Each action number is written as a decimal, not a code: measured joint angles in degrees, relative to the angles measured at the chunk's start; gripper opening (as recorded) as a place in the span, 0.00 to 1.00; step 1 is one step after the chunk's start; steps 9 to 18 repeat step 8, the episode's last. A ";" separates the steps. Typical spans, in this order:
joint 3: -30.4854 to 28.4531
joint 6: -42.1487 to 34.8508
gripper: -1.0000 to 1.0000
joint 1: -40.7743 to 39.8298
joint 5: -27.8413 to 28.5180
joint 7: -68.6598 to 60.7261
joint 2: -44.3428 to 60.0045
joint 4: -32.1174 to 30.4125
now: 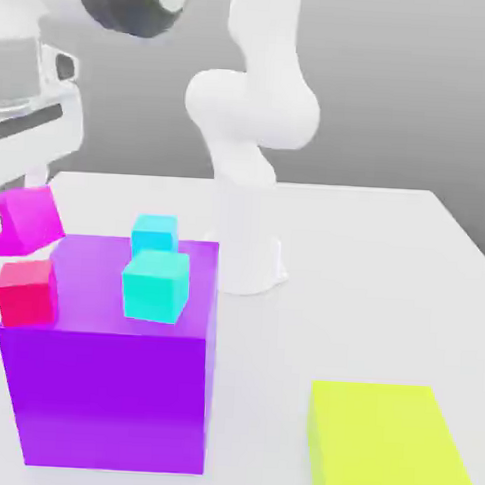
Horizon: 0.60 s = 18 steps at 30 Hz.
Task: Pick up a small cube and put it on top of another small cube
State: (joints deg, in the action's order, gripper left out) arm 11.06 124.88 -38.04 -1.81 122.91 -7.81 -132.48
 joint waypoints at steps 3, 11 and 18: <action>0.00 0.00 1.00 0.00 0.00 0.00 0.00 0.00; -0.13 -3.68 1.00 -0.09 -0.21 -0.19 -1.48 2.15; -0.13 -3.68 1.00 -0.09 -0.21 -0.19 -1.48 2.15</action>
